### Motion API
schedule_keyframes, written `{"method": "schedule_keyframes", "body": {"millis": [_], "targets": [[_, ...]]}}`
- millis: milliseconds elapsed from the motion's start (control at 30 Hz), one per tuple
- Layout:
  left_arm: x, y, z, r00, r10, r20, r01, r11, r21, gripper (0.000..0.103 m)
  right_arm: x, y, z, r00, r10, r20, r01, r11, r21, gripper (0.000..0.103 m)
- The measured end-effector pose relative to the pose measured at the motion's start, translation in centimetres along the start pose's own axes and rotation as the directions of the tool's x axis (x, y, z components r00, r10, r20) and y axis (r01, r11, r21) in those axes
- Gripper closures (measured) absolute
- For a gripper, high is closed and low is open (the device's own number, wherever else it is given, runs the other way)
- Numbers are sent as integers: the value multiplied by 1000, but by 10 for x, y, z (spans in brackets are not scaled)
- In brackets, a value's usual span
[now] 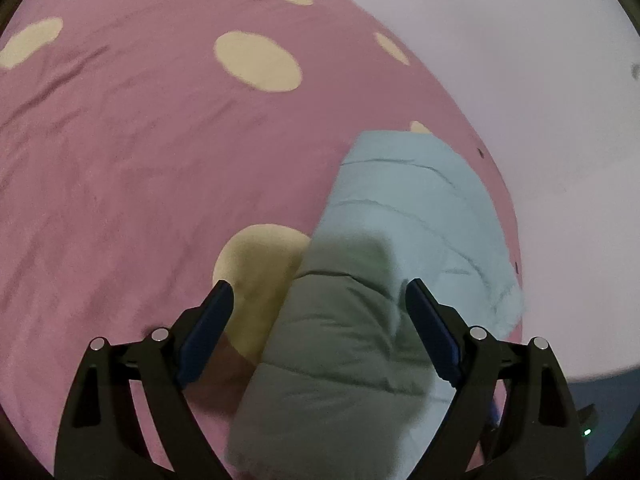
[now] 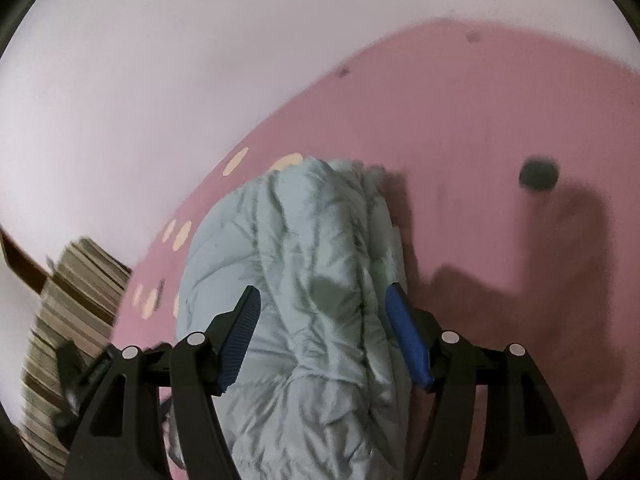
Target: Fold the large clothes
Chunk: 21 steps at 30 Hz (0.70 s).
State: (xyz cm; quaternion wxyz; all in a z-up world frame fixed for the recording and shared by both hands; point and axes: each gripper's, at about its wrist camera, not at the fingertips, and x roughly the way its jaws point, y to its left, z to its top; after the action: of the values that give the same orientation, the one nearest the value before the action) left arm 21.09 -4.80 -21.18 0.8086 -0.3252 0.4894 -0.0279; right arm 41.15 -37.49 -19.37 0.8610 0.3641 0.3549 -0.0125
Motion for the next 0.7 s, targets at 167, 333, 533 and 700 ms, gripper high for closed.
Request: {"method": "schedule_keyframes", "body": {"millis": [167,333,533,700], "targets": [[13,4,-4,1000,-2,-10,2,1000,-26,12,20,-14,-5,999,21,-36,-18,996,83,38],[20,5,-1,1000,-20,-24,19,1000,-21,8,33,-22,-11,998,23,-58,-17,994,108,36],[29,0,-1,999,-17,-35,17,1000,20,6,40,-26,-18,998,23,-63,-16,994,111,35],[31,-5,-3,999,-32,-42,34,998,59,20,47,-23,-19,996,42,-75,-33,993,117,54]]}}
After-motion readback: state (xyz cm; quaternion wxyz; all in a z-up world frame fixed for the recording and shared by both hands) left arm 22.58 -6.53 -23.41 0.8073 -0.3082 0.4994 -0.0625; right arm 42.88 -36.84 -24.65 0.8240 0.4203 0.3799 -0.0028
